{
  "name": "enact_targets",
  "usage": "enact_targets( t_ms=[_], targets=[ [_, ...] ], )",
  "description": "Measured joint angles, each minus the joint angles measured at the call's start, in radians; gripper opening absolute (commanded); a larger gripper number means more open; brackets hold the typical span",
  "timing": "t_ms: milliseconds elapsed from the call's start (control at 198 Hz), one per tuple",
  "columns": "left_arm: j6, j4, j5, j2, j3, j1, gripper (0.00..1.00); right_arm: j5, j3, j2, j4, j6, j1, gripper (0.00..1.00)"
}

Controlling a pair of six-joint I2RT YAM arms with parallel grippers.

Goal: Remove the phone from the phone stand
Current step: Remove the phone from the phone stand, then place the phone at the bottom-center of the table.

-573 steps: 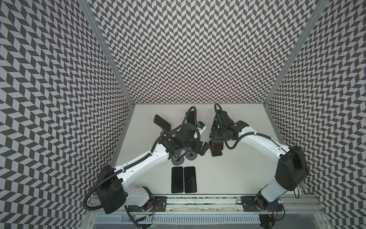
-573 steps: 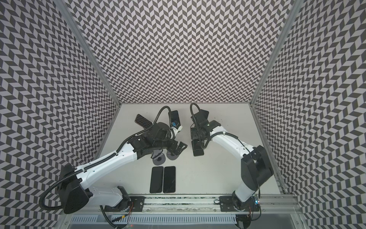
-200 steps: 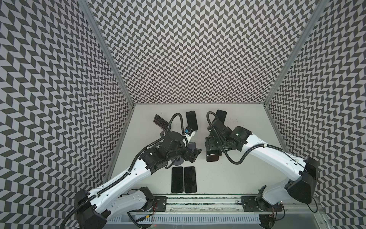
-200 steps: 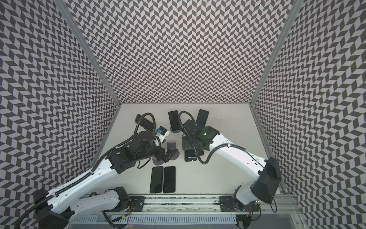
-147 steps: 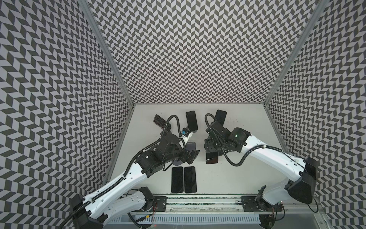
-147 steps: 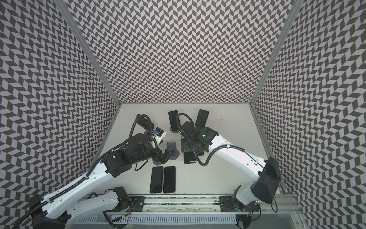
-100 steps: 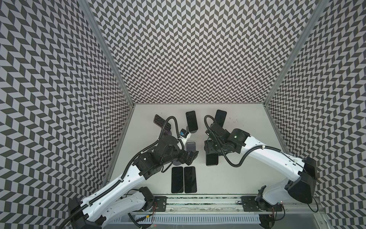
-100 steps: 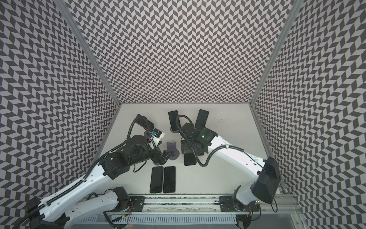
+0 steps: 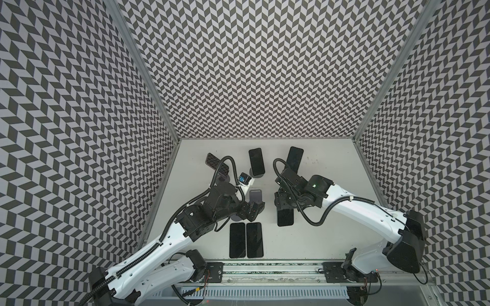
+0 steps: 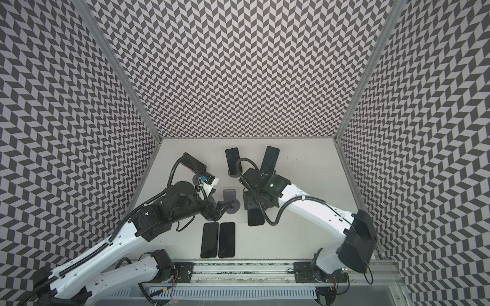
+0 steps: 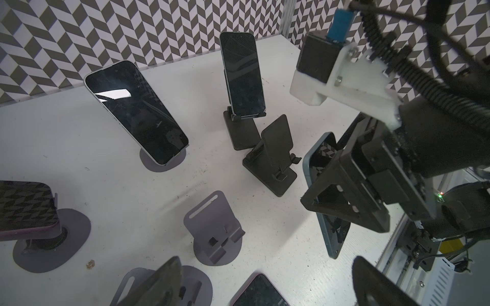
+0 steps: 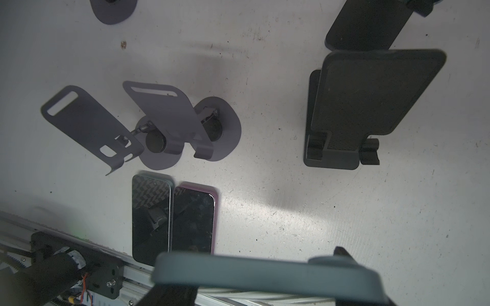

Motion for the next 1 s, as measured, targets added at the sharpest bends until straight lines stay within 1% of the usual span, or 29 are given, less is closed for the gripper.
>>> enact_targets(
  t_ms=[479, 762, 1004],
  targets=[
    [-0.006, 0.0, -0.001, -0.007, -0.001, 0.0, 1.0, -0.019, -0.039, 0.0, 0.037, 0.019, 0.014, 0.45],
    [-0.008, 0.008, -0.003, -0.039, -0.06, 0.0, 1.0, -0.026, -0.042, 0.001, 0.04, 0.022, 0.023, 0.45],
    [-0.011, 0.013, -0.003, -0.051, -0.069, 0.0, 1.0, -0.031, -0.043, 0.002, 0.04, 0.026, 0.029, 0.45]
  ],
)
